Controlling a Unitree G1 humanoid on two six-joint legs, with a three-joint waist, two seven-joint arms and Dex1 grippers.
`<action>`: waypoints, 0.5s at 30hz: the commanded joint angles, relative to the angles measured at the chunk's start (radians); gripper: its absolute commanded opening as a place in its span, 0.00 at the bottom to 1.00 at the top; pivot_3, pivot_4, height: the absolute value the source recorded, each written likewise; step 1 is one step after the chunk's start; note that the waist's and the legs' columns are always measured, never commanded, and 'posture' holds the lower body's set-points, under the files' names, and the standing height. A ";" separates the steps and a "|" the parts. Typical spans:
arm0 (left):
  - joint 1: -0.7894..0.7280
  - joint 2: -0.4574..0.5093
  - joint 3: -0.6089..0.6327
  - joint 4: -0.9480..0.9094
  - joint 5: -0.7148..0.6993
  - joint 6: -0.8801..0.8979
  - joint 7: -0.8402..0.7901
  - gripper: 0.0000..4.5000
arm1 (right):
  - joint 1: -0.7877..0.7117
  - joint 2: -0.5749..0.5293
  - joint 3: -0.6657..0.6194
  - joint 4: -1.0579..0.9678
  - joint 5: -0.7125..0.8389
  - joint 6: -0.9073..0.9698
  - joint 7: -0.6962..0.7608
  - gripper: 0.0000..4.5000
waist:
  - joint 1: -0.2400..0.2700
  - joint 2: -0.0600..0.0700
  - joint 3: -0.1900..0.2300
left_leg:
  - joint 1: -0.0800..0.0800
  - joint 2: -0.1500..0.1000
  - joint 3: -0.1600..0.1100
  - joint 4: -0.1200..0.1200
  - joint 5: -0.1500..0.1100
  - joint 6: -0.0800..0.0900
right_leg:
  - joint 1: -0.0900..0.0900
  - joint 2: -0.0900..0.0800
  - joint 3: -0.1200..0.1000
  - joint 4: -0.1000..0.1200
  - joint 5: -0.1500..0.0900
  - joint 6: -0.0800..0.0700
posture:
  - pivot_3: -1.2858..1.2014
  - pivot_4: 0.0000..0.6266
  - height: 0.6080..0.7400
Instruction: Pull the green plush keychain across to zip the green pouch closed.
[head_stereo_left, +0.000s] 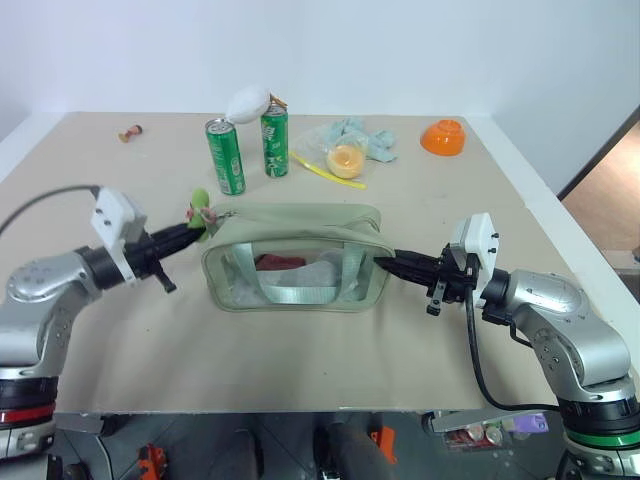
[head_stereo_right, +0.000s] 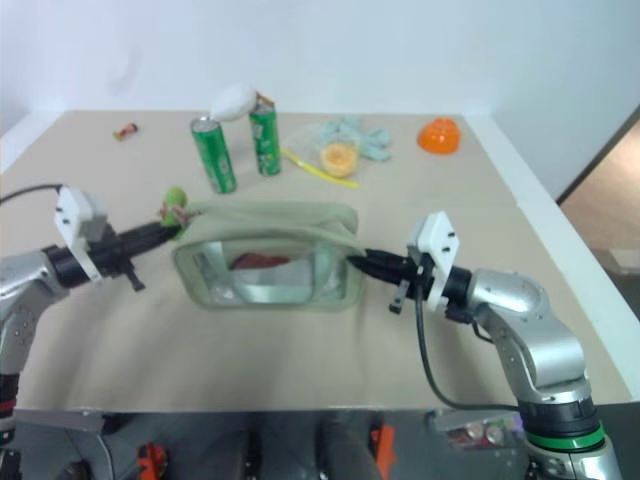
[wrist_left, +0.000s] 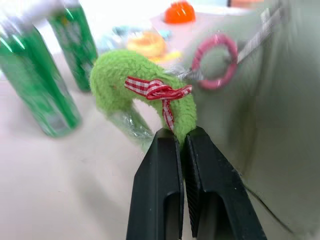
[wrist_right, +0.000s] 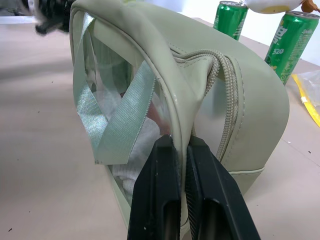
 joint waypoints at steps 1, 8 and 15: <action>-0.090 0.044 0.045 -0.067 -0.053 0.028 0.003 0.01 | -0.020 -0.016 -0.004 -0.041 0.004 -0.008 0.004 0.00 | 0.000 0.000 0.000 | 0.000 0.000 0.000 0.000 0.000 0.000 | 0.000 0.000 0.000 0.000 0.000 0.000 | 0.52 0.24 1.00; -0.221 0.051 -0.050 -0.163 -0.121 0.134 -0.028 0.01 | -0.030 -0.015 0.004 -0.029 -0.002 -0.014 0.006 0.00 | 0.000 0.000 0.000 | 0.000 -0.001 0.000 0.000 0.000 0.000 | 0.000 -0.001 0.001 0.000 0.000 0.000 | 0.52 0.24 1.00; -0.297 -0.014 -0.206 -0.152 -0.070 0.102 -0.090 0.01 | -0.031 -0.006 0.010 -0.030 -0.007 -0.019 0.002 0.00 | -0.002 0.000 0.000 | 0.000 -0.001 0.000 0.001 0.000 0.000 | 0.001 0.001 0.001 0.000 0.000 0.001 | 0.52 0.24 1.00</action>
